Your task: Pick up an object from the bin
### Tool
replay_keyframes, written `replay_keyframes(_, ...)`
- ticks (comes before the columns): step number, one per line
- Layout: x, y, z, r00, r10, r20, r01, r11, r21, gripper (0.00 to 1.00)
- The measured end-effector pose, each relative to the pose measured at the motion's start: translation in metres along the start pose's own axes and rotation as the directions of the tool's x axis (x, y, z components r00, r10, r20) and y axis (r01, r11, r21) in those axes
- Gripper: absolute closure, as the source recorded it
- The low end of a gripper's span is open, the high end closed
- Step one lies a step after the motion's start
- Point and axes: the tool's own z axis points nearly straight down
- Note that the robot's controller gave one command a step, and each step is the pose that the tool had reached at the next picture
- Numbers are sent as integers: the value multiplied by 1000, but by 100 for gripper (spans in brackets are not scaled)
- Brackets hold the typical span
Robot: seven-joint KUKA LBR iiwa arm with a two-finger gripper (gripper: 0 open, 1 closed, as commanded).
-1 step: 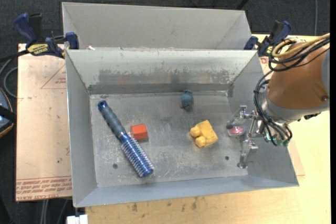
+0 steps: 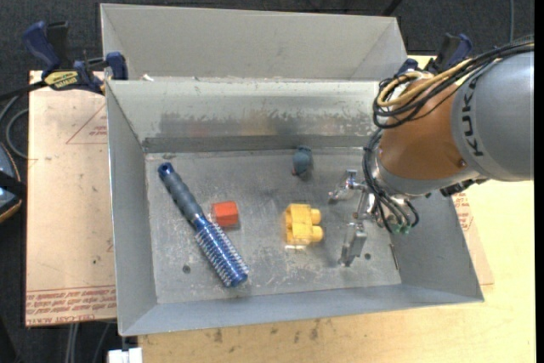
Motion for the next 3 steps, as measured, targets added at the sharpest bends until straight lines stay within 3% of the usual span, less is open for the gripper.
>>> replay_keyframes(1, -23, 102, 12, 995, -98, 2, 98, 995, -3, 0)
replay_keyframes(2, -48, 34, 19, 952, -306, 9, 306, 952, -2, 0)
replay_keyframes(3, -16, 67, 17, 888, -460, 10, 460, 888, 3, 0)
